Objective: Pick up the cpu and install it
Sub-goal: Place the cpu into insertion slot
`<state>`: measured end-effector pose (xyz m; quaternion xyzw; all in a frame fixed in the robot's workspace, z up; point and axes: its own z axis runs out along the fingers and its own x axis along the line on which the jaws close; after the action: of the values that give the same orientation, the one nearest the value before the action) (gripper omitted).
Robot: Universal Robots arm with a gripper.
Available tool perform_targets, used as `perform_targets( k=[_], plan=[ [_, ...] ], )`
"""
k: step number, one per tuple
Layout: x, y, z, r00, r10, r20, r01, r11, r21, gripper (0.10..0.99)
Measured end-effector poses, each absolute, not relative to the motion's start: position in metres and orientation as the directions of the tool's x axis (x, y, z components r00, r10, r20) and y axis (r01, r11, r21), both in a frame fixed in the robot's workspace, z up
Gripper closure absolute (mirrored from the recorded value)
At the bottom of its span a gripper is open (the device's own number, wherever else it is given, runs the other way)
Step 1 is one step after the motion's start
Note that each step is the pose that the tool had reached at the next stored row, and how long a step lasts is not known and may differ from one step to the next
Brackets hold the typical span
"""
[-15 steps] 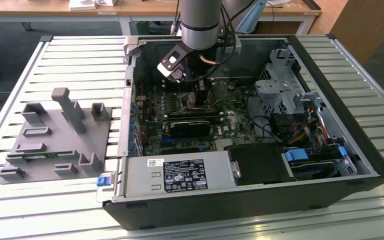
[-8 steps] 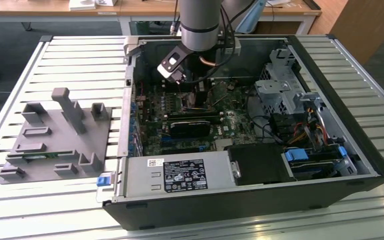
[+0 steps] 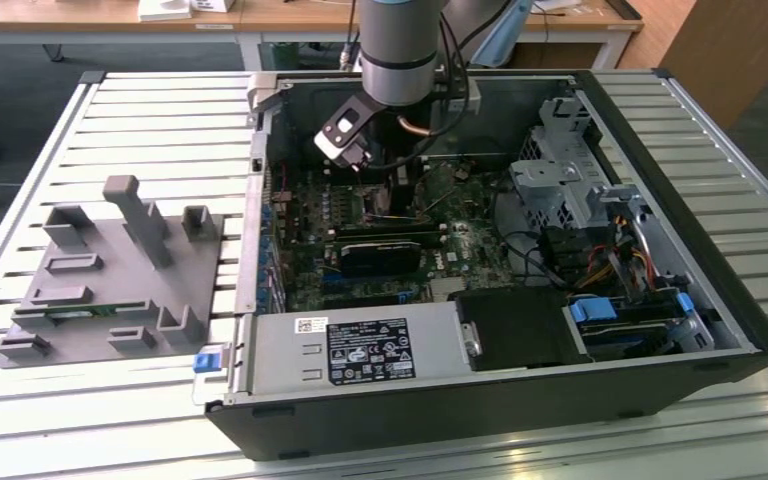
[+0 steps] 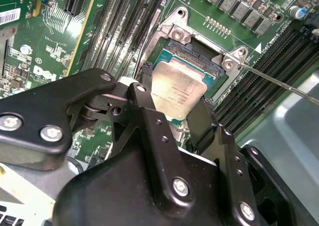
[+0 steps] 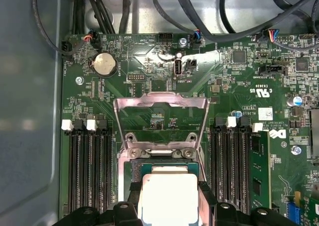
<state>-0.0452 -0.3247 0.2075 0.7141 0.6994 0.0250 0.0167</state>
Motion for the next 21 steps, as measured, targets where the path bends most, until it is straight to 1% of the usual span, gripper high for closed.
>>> perform_targets(
  k=[21],
  plan=[
    [-0.0462, -0.3219, 0.2012, 0.02, 1.0, 0.012, 0.998, -0.021, 0.059, 0.557]
  ],
)
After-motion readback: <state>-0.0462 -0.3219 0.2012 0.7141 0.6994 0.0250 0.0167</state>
